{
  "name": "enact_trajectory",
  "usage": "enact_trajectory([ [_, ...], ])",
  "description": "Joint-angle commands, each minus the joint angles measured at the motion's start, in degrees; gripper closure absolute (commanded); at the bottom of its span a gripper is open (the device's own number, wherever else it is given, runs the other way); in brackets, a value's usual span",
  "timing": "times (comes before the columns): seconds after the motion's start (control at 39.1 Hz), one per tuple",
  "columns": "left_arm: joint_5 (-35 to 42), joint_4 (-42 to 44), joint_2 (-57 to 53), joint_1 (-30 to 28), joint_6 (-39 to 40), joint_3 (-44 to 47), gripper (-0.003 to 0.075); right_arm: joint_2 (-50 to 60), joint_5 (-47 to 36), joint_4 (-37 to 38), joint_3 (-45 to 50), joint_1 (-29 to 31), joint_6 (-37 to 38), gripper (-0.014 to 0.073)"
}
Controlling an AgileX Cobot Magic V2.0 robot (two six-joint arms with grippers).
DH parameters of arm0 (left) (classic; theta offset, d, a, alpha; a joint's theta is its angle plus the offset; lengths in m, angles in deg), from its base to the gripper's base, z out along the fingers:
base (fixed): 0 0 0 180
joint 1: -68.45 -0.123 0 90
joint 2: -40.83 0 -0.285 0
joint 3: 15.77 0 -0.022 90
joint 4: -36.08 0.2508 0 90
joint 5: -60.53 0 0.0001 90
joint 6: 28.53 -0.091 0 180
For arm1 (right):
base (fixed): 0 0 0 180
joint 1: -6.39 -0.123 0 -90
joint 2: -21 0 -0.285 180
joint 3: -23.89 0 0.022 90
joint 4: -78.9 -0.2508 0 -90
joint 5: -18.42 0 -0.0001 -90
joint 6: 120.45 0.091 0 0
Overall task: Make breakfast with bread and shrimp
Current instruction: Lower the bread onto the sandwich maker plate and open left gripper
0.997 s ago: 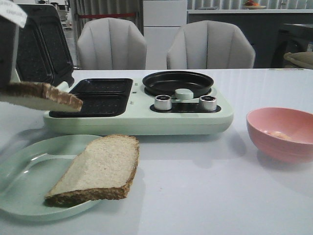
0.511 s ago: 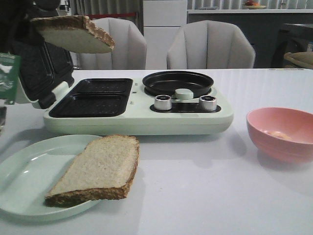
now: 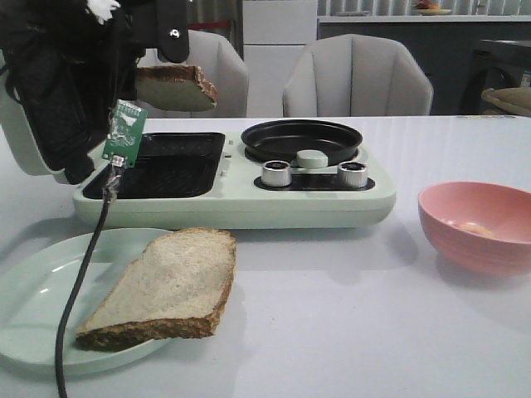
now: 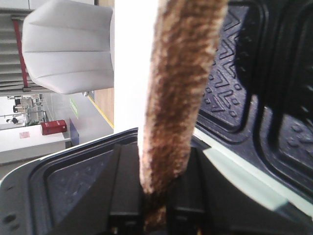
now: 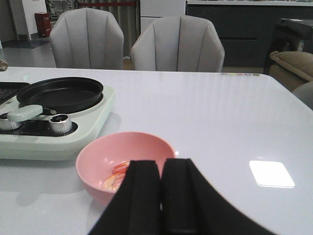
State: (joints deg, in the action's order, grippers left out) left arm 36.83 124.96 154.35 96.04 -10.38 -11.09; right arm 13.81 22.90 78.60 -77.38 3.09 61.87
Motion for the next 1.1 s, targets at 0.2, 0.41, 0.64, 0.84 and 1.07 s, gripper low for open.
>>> enact_trajectory([
  [0.2,-0.8,2.6,5.3,-2.5,0.8,-8.5,0.0604,1.2,-5.3,0.3,-0.9,0.3,-0.4,0.0453],
  [0.41,3.2,2.6,7.6,-3.1,0.8,-9.4,0.0603,1.2,-5.3,0.3,-0.9,0.3,-0.4,0.0453],
  [0.64,4.2,2.3,8.5,-3.7,0.9,-9.4,0.0545,1.2,-5.3,0.3,-0.9,0.3,-0.4,0.0453],
  [0.84,4.6,1.1,8.5,-3.7,1.1,-9.4,0.026,1.2,-5.3,0.3,-0.9,0.3,-0.4,0.0453],
  [1.07,0.9,-3.7,7.7,-2.5,1.1,-9.3,0.0191,1.2,-5.3,0.3,-0.9,0.3,-0.4,0.0453],
])
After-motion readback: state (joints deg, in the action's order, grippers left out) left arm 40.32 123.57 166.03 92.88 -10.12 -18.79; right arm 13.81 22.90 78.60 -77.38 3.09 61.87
